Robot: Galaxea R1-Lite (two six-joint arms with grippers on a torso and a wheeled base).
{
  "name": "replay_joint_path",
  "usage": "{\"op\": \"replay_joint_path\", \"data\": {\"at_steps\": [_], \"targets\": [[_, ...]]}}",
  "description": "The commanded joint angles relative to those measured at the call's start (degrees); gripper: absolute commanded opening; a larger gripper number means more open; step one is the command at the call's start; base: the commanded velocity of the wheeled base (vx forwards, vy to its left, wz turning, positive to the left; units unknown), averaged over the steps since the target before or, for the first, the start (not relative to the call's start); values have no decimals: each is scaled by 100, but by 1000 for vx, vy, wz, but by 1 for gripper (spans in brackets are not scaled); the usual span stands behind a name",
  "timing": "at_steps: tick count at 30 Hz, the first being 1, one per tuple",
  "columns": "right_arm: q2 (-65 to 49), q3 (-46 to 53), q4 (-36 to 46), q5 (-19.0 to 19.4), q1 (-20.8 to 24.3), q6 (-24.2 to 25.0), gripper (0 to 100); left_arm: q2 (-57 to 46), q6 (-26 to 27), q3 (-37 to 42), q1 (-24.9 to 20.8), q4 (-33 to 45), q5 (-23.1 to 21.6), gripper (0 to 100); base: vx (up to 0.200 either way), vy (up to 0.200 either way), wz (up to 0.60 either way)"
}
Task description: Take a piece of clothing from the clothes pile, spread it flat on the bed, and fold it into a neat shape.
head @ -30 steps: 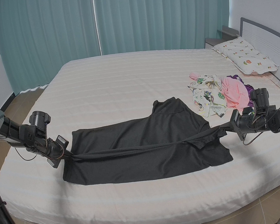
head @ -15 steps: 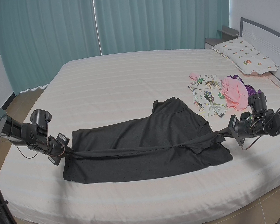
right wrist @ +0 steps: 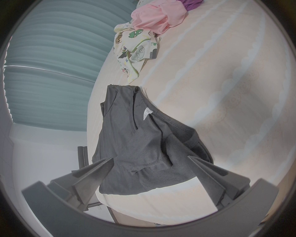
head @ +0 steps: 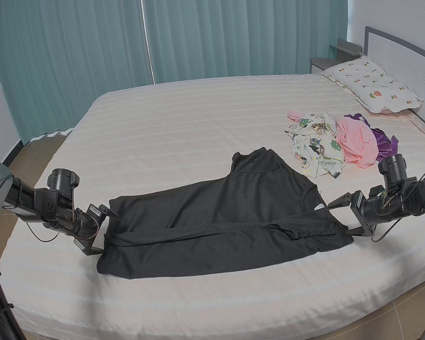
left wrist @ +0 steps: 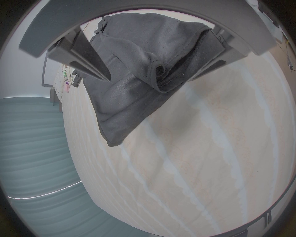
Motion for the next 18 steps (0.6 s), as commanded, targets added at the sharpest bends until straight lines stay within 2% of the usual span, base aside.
{"op": "replay_joint_path", "data": {"at_steps": [1,8,9,12,13,14,15,18], "targets": [[94,-67,-41,3,-13,47,100,-374,-2,213,85,-11,-17,100,0,0,0],[15,-49,-41,-76,136,214,100,-717,-2,564,270,-38,-228,100,0,0,0],[-152,-5,-41,-437,391,794,100,-813,-11,740,305,-46,-360,100,0,0,0],[-240,92,-49,-1096,752,1532,100,-893,-11,933,314,-55,-492,100,0,0,0],[-266,197,-93,-1280,901,1664,100,-910,-11,986,314,-90,-544,100,0,0,0],[-266,197,-93,-1280,901,1664,100,-910,-11,986,314,-90,-544,100,0,0,0],[-266,382,-295,-1544,1086,1717,100,-910,-29,1048,314,-196,-580,100,0,0,0],[-249,637,-735,-1825,1261,1945,100,-936,-143,1127,322,-389,-588,100,0,0,0]]}}
